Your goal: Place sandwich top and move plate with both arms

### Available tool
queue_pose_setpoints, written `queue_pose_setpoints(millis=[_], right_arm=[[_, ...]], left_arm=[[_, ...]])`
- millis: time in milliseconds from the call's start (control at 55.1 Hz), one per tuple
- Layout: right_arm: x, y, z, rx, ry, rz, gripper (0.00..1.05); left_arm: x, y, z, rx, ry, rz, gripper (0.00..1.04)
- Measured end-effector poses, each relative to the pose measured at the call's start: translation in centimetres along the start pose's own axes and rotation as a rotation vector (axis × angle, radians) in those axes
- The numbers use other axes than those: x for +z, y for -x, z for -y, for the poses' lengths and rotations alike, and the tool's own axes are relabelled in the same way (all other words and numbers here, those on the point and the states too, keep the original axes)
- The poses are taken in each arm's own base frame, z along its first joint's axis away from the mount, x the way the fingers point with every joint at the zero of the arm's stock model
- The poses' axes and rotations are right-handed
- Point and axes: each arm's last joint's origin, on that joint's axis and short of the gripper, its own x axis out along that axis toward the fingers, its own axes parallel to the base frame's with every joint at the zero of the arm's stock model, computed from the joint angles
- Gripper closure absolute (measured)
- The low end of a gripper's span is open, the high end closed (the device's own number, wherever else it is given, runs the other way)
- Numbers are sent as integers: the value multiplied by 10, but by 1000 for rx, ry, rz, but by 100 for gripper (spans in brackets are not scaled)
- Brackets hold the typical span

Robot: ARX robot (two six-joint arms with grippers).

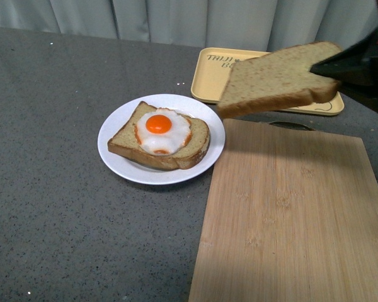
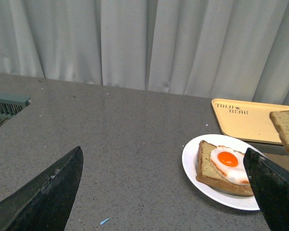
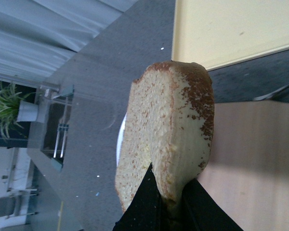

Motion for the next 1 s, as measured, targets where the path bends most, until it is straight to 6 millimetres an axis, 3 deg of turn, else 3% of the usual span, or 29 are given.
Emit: queue_pose_setpoints(millis=[181,417,726,998], right_arm=[[-26,-48,-24,56,-84,-53,102],[-52,-91,-31,41,-148,-122,102],[-63,-117,-29,-8,-161,-148,102],[-71,-127,-19,-49,-157,-149,102]], left_arm=[[0,0,0,0,0,0,7],[0,0,0,0,0,0,7],[0,0,0,0,0,0,7],[0,0,0,0,0,0,7]])
